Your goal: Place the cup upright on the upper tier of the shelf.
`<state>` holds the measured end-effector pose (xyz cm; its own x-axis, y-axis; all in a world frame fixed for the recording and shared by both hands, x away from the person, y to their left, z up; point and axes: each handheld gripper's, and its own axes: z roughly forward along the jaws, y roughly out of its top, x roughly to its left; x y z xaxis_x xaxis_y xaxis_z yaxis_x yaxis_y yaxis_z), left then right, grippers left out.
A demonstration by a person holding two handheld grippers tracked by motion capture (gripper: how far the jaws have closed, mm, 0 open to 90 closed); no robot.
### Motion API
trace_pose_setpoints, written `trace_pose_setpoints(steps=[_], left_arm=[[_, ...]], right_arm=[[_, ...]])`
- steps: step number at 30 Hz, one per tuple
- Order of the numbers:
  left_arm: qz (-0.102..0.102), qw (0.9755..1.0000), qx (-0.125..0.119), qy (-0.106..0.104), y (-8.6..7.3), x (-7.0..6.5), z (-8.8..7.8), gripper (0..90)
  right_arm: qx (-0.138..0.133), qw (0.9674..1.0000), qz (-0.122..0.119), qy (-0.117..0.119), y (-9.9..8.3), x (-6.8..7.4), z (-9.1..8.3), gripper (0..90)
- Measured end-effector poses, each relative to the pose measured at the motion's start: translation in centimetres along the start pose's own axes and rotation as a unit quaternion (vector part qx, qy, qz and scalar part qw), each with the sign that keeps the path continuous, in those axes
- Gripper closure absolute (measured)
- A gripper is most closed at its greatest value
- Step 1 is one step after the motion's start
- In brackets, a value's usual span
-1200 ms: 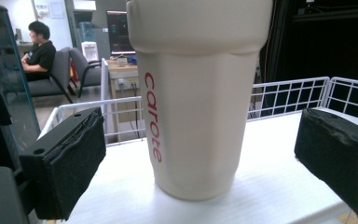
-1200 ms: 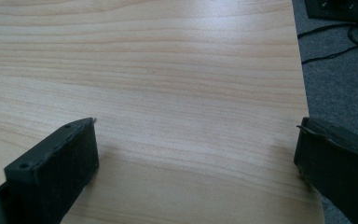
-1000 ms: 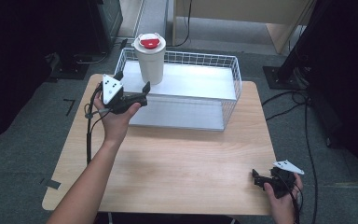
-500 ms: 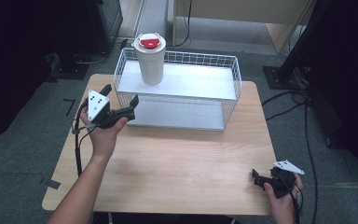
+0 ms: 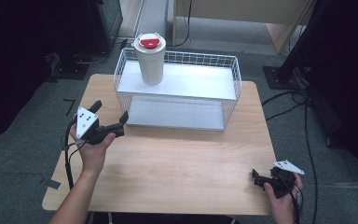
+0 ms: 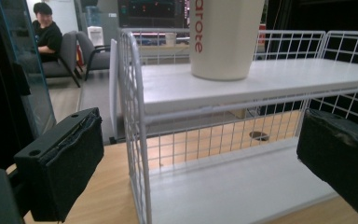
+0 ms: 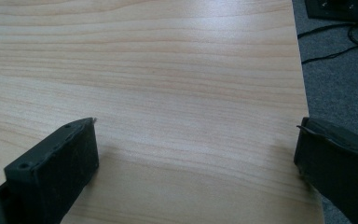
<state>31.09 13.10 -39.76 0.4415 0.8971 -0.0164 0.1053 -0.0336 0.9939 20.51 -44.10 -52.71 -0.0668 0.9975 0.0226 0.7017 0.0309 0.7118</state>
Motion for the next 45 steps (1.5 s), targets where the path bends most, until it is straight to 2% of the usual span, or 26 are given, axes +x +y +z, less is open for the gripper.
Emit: trace_pose_setpoints(steps=[17,31,36,40,45], left_arm=[[-0.015,0.999,0.042,0.011,-4.2,1.5,-3.2,0.0],[-0.021,0.9968,0.072,0.025,-7.3,2.3,-5.4,0.0],[-0.013,0.9948,0.095,0.034,-8.7,2.6,-6.2,0.0],[-0.015,0.9928,0.111,0.043,-9.8,3.0,-6.9,0.0],[-0.016,0.9887,0.138,0.057,-11.2,3.8,-8.0,0.0]], right_arm=[[0.0,1.0,0.0,0.0,0.0,0.0,0.0,0.0],[0.0,1.0,0.0,0.0,0.0,0.0,0.0,0.0],[0.0,1.0,0.0,0.0,0.0,0.0,0.0,0.0],[0.0,1.0,0.0,0.0,0.0,0.0,0.0,0.0],[0.0,1.0,0.0,0.0,0.0,0.0,0.0,0.0]])
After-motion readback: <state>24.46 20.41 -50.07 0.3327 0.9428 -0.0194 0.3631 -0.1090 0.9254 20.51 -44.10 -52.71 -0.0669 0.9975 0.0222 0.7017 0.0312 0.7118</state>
